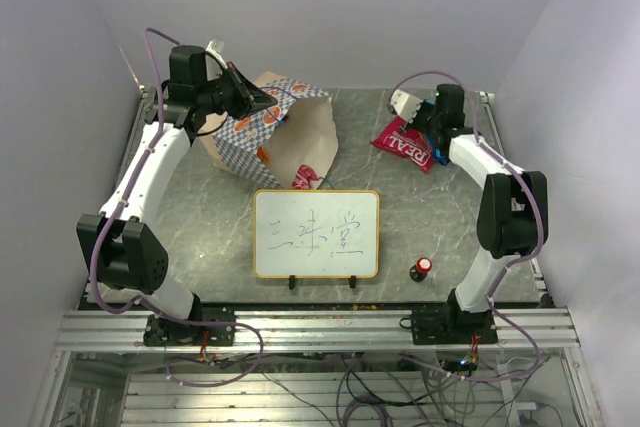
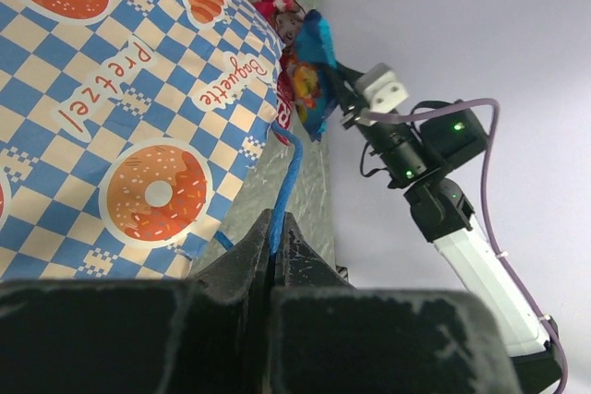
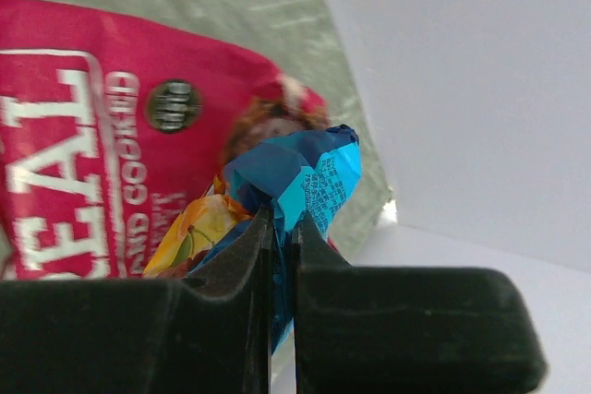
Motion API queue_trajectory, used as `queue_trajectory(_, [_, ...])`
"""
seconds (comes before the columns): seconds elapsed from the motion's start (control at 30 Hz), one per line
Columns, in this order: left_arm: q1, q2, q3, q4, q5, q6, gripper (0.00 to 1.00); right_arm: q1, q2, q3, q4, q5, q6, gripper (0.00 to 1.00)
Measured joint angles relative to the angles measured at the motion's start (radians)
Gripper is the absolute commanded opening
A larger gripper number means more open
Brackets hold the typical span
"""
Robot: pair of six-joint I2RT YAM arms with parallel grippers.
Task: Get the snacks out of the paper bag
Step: Place the snack at the center of the board.
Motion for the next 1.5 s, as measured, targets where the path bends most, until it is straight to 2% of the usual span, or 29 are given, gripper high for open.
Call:
queue_trajectory(0.23, [0.0, -0.016, -0.016, -0.005, 0.002, 0.002, 0.07, 0.092, 0.051, -0.034, -0.015, 0.016, -0.018, 0.0])
queue_trajectory(0.37, [0.0, -0.027, -0.016, -0.01, 0.002, 0.008, 0.07, 0.099, 0.053, -0.014, -0.01, 0.064, 0.008, 0.0])
queue_trajectory(0.6, [0.0, -0.038, -0.016, -0.015, 0.003, 0.013, 0.07, 0.077, 0.074, 0.119, -0.026, 0.187, 0.055, 0.0])
queue_trajectory(0.87, [0.0, -0.038, -0.016, -0.017, 0.005, 0.014, 0.07, 0.064, 0.135, 0.22, 0.007, 0.241, 0.048, 0.0])
queue_trajectory(1.2, [0.0, -0.035, -0.015, -0.017, 0.023, 0.016, 0.07, 0.132, 0.301, 0.191, 0.087, 0.251, 0.209, 0.0])
queue_trajectory(1.3, [0.0, -0.029, -0.014, -0.017, 0.027, 0.016, 0.07, 0.14, 0.309, 0.191, 0.094, 0.251, 0.31, 0.15])
queue_trajectory(1.4, [0.0, -0.023, -0.013, -0.018, 0.028, 0.016, 0.07, 0.135, 0.309, 0.2, 0.09, 0.238, 0.415, 0.37])
queue_trajectory(1.5, [0.0, -0.008, 0.007, -0.023, 0.028, 0.024, 0.07, 0.131, 0.306, 0.214, 0.069, 0.213, 0.52, 0.5])
